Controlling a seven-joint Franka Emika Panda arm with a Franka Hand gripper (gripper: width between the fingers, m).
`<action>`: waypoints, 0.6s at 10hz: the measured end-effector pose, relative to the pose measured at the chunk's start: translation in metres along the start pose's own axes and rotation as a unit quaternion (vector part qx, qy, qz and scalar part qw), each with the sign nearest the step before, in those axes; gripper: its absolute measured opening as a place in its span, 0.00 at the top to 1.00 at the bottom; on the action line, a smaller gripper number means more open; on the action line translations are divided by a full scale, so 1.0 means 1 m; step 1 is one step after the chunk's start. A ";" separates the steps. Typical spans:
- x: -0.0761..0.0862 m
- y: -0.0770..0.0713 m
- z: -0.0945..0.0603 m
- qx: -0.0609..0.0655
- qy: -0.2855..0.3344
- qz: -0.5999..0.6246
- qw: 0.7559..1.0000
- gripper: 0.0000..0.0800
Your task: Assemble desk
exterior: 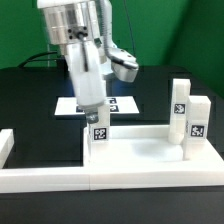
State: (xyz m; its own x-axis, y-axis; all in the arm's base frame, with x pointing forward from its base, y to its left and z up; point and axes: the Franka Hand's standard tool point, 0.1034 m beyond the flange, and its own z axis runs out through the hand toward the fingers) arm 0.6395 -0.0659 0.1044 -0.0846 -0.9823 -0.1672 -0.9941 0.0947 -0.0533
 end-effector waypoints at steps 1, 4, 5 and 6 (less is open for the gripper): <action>0.001 0.000 0.000 0.005 -0.010 0.081 0.997 0.64; 0.003 0.001 -0.001 0.006 -0.012 0.173 0.985 0.63; 0.003 0.001 -0.001 0.006 -0.011 0.188 0.982 0.62; 0.003 0.001 -0.001 0.005 -0.011 0.197 0.980 0.62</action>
Offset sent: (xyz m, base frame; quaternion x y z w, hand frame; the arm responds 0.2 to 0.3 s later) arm 0.0101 -0.0001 0.0047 -0.0009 -0.0117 0.2230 0.9747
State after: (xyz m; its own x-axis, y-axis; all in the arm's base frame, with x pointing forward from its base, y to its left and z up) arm 0.6383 -0.0693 0.1047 -0.4595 -0.8658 -0.1983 -0.8841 0.4671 0.0091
